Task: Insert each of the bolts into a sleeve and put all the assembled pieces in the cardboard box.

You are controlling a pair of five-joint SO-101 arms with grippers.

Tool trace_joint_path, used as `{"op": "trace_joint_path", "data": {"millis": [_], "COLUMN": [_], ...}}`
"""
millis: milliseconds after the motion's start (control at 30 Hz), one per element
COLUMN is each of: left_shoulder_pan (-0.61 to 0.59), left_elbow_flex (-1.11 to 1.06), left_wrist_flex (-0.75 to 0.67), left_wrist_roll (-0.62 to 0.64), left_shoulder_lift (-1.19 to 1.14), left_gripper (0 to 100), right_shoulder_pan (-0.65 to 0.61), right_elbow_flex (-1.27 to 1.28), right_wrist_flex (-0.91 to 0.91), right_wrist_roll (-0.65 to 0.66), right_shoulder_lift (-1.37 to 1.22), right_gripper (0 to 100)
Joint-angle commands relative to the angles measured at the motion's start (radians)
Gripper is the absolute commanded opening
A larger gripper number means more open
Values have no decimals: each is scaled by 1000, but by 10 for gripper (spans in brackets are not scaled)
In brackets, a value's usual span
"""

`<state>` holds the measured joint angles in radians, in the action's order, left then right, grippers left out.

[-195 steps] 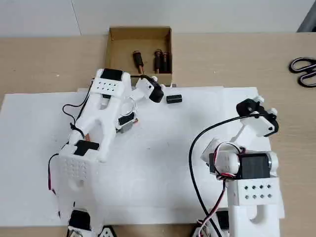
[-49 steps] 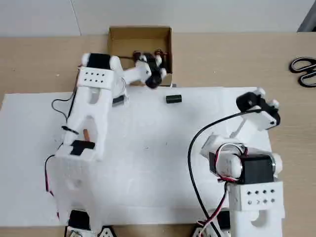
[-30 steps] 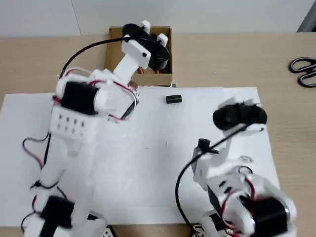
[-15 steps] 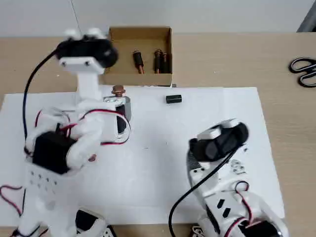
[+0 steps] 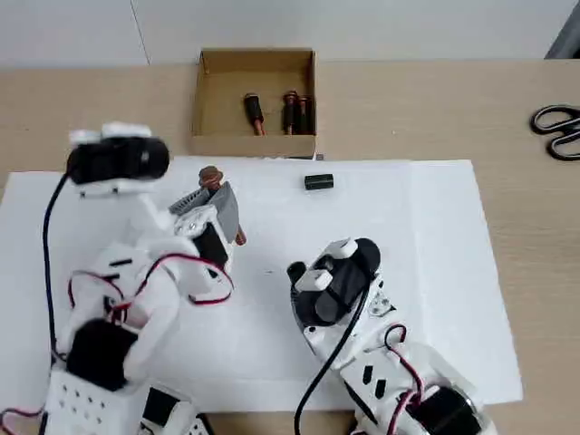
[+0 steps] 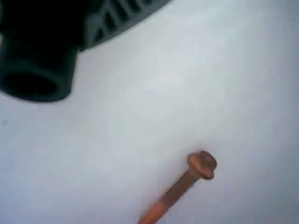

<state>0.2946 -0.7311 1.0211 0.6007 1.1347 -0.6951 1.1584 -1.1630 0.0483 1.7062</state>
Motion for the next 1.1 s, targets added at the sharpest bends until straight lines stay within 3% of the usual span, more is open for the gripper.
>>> {"op": "trace_joint_path", "data": {"millis": [0, 333, 733, 1067], "left_shoulder_pan": [12, 144, 144, 146], "left_elbow_flex": [-116, -383, -352, -321], "left_wrist_flex": [-107, -126, -184, -92], "left_wrist_roll": [11, 52, 52, 52], "left_shoulder_lift": [138, 413, 425, 428], "left_gripper": [6, 6, 6, 6], "right_shoulder_pan": [-10, -45, -111, -107], "right_elbow_flex": [-3, 3, 80, 78], "right_wrist_flex": [41, 41, 82, 147], "right_wrist_roll": [31, 31, 31, 55], "right_shoulder_lift": [2, 1, 8, 5], "right_gripper": [3, 3, 3, 3]}}
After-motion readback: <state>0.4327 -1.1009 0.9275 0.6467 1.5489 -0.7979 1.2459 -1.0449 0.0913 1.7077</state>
